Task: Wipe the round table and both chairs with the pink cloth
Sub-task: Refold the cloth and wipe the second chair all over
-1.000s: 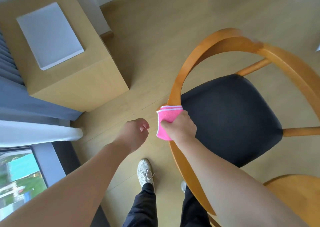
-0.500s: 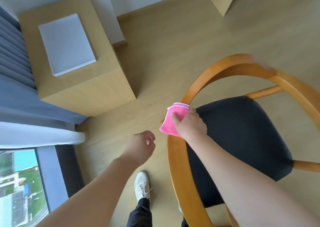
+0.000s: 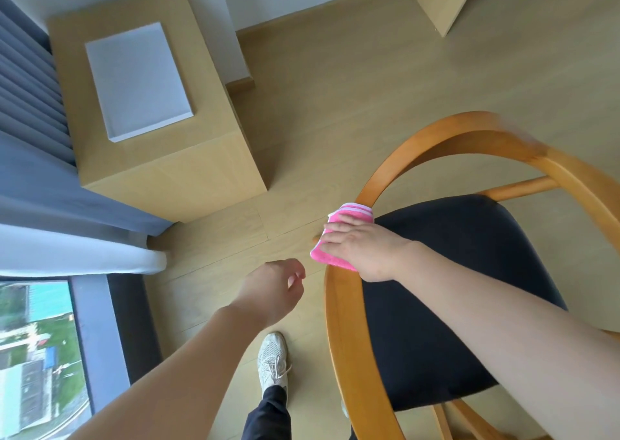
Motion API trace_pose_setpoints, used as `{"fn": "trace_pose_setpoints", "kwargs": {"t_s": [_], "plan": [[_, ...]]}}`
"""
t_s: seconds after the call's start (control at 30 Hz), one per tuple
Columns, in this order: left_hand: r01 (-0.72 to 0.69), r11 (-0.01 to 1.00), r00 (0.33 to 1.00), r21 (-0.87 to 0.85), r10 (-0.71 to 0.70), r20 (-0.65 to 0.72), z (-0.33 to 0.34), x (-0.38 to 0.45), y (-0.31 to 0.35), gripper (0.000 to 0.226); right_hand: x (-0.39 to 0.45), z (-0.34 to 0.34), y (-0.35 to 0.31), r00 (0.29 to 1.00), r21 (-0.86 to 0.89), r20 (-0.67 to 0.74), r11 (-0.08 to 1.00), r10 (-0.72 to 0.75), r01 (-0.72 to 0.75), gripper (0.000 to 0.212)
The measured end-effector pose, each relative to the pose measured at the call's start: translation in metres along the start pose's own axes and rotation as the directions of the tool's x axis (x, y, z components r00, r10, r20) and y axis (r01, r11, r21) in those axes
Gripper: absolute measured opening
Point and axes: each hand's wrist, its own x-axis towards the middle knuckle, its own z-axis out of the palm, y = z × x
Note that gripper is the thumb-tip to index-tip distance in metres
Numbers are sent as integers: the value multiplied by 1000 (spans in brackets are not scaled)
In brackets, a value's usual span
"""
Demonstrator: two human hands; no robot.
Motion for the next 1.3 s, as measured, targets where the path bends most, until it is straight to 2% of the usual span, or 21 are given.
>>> {"fn": "trace_pose_setpoints", "kwargs": {"t_s": [0.3, 0.37, 0.5, 0.57, 0.73, 0.93, 1.13, 1.3], "plan": [[-18, 1000, 1000, 1, 18, 14, 1, 17, 6, 18, 6, -4, 20, 998, 56, 37, 997, -58, 56, 81], [-23, 1000, 1000, -2, 23, 15, 0, 23, 9, 18, 7, -7, 30, 999, 54, 24, 998, -25, 24, 80], [-43, 999, 999, 1, 43, 21, -2, 34, 16, 18, 4, -14, 59, 993, 13, -67, 995, 102, -102, 59], [-55, 999, 998, 1, 55, 18, -3, 39, 18, 18, 3, -19, 76, 986, -31, -80, 988, 149, -152, 55], [-75, 997, 997, 10, 75, -13, -4, 56, 25, 18, 3, -26, 98, 986, -112, -82, 982, 144, -153, 51], [-63, 997, 990, 47, 68, -124, -6, 80, 39, 14, -6, -35, 129, 980, -130, -97, 974, 173, -185, 64], [-72, 994, 982, 76, 84, -170, -6, 106, 69, 11, -25, -40, 161, 950, -45, -147, 957, 276, -285, 69], [-117, 990, 970, 78, 131, -203, -7, 128, 90, 14, -41, -43, 189, 937, 32, -159, 950, 312, -311, 76]]}}
